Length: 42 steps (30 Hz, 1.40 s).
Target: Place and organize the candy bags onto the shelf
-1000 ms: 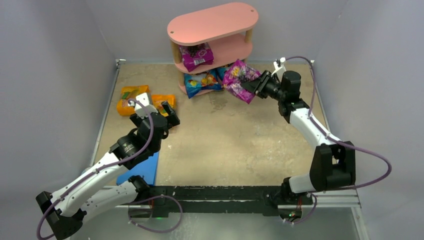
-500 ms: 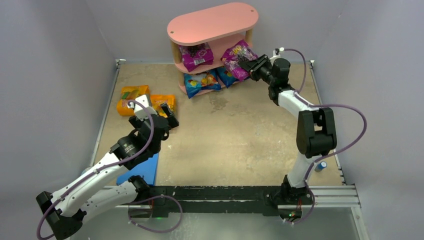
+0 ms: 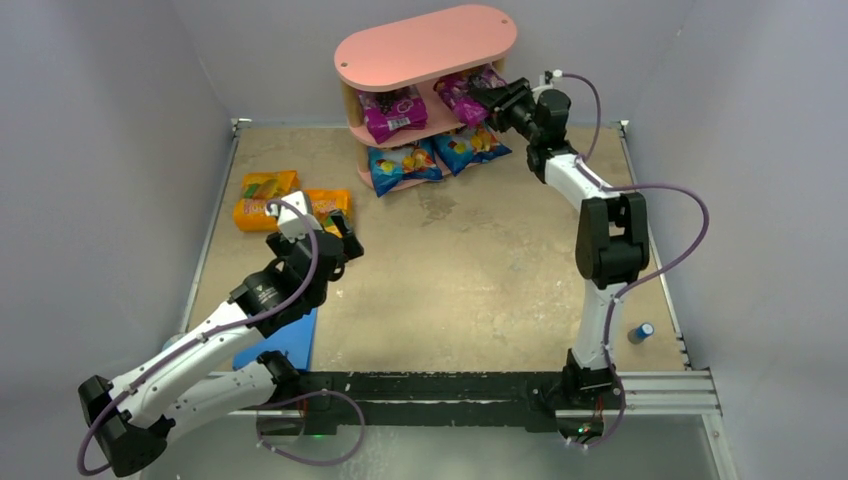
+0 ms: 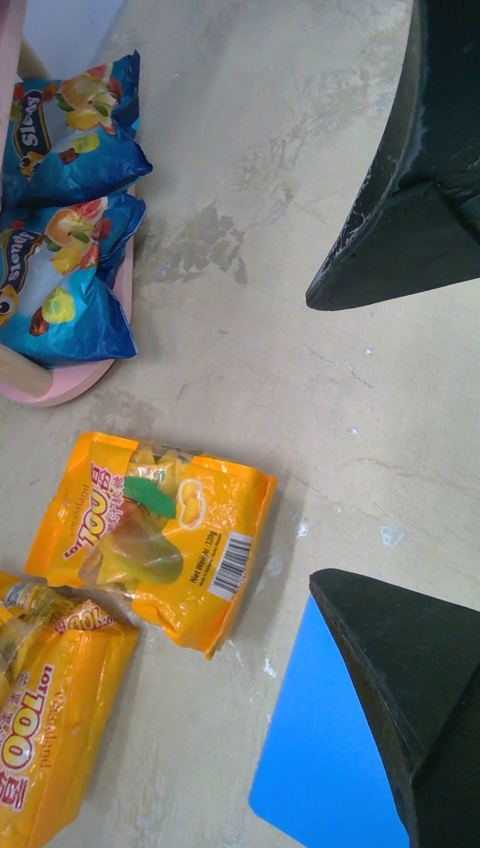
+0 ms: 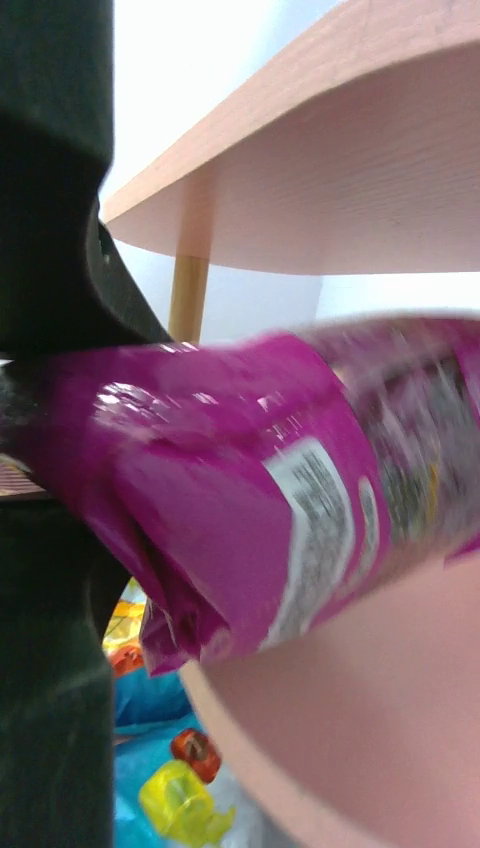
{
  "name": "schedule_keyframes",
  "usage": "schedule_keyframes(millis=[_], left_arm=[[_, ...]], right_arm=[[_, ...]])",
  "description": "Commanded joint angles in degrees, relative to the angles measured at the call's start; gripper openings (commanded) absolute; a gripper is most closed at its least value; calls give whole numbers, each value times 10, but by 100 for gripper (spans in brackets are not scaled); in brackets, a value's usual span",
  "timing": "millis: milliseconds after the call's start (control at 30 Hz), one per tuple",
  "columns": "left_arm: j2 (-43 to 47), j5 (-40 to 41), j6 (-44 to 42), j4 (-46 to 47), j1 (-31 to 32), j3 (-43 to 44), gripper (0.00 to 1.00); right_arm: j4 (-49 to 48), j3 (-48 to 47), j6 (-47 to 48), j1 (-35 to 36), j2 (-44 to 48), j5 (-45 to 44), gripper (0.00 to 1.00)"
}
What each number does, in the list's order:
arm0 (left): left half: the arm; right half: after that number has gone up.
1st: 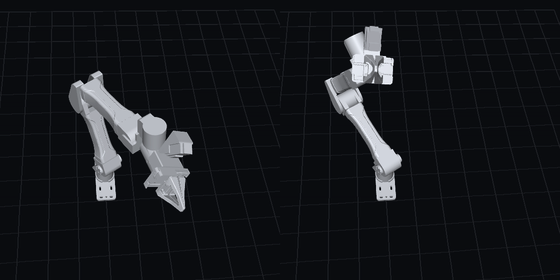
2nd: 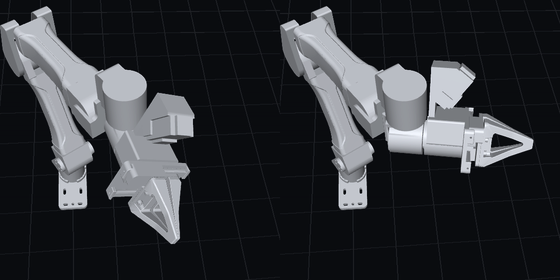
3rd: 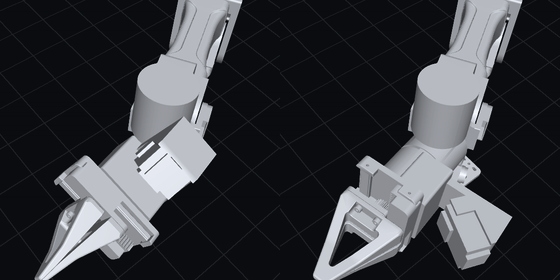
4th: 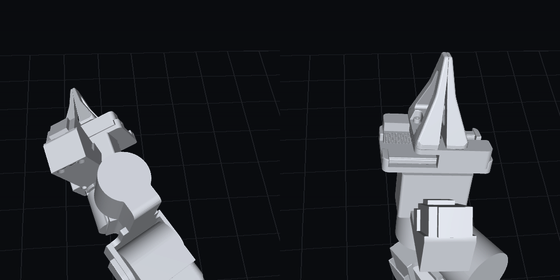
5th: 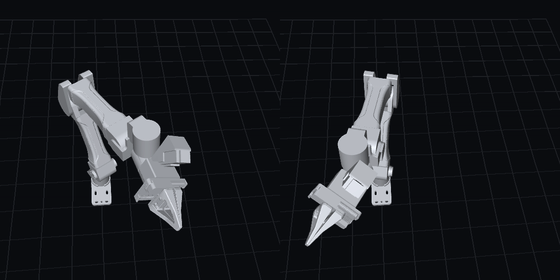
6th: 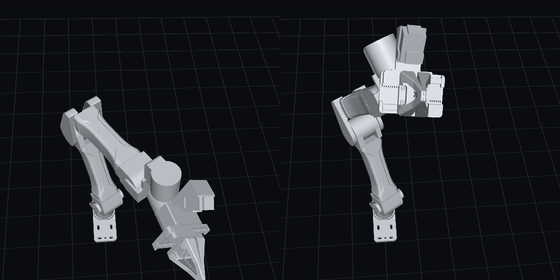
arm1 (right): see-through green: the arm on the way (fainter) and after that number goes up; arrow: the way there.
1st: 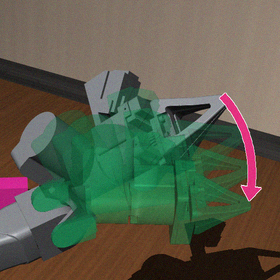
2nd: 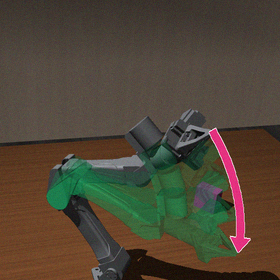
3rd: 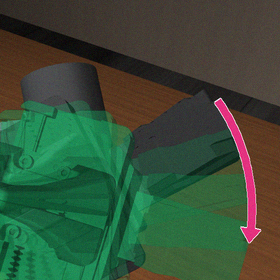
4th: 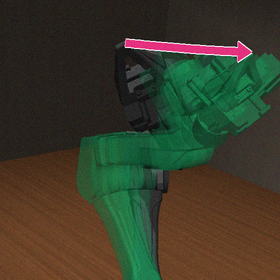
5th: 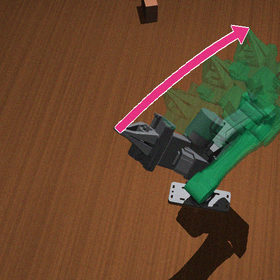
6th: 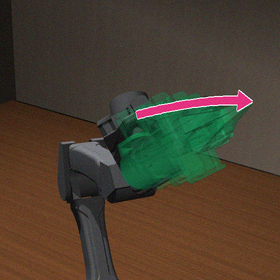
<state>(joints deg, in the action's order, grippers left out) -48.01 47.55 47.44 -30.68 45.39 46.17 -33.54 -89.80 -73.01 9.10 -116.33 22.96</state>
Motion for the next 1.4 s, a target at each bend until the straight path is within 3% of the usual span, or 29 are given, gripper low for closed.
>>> schedule_keyframes(millis=[0,133,267,500,767,933,1200,1367], left_arm=[[-6,-13,-1,21,-2,-3,99],[-6,-20,-3,25,-2,-5,99],[-10,-25,-7,33,-2,-6,99],[-17,-34,-14,40,-2,-3,99],[-19,-43,-14,41,-3,-4,99],[-18,-50,-18,43,-2,-2,99],[-29,-61,-18,46,-2,-2,99],[-44,-72,-12,47,-2,3,99]], right_arm=[[-36,-81,-31,15,-9,-7,48],[15,-135,-25,16,-34,-54,53],[53,-143,6,17,-33,-47,63],[90,-54,110,17,36,-44,76],[141,2,222,16,90,-82,77],[138,4,370,16,130,-101,76],[110,26,682,19,180,-121,76],[110,-2,761,19,154,-111,75]])
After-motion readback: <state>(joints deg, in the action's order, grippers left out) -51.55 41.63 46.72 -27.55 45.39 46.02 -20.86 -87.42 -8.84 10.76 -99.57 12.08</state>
